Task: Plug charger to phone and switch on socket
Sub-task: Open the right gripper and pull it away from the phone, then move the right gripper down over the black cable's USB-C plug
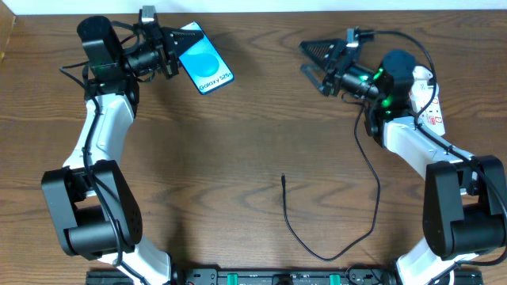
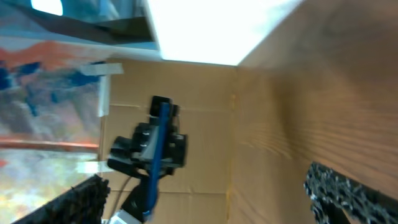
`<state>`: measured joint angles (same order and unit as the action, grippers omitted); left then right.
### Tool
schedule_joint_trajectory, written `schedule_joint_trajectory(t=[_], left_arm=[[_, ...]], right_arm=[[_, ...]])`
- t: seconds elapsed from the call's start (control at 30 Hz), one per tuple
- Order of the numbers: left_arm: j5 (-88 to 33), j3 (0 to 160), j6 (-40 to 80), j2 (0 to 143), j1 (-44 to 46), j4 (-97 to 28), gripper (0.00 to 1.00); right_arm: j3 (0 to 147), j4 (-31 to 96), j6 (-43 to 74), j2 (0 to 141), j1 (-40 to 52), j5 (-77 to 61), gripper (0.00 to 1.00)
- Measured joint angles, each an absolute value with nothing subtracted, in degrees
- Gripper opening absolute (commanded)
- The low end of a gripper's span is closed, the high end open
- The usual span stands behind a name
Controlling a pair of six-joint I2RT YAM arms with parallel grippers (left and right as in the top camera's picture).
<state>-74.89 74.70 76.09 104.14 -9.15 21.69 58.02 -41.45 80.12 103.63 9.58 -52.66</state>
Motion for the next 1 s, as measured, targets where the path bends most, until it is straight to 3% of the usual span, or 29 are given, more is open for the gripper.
schedule_joint_trajectory(t=[0.17, 0.27, 0.4, 0.5, 0.7, 1.0], left_arm=[[-76.71, 74.7, 76.09, 104.14, -8.97, 21.71, 0.07], [-77.08, 74.7, 76.09, 104.14, -8.99, 21.74, 0.07], [-77.49, 74.7, 76.09, 104.14, -8.97, 21.78, 0.08], [-77.71, 74.7, 76.07, 104.14, -8.99, 21.71, 0.07], [-77.71, 74.7, 74.87, 104.14, -8.99, 21.78, 0.07], [-77.73, 74.67, 74.54, 104.14, -8.99, 21.78, 0.07]], right_arm=[[59.77, -21.87, 73.06, 103.66, 13.17, -52.88, 0.99], [64.75, -2.09, 65.01, 103.7, 16.8, -50.15, 0.99], [75.61, 25.89, 52.38, 103.72, 21.02, -39.11, 0.99], [82.37, 39.92, 44.56, 103.68, 23.33, -29.41, 0.99], [85.71, 55.57, 34.24, 103.5, 26.72, -19.35, 0.99], [85.65, 66.52, 30.13, 103.68, 31.09, -18.48, 0.99]])
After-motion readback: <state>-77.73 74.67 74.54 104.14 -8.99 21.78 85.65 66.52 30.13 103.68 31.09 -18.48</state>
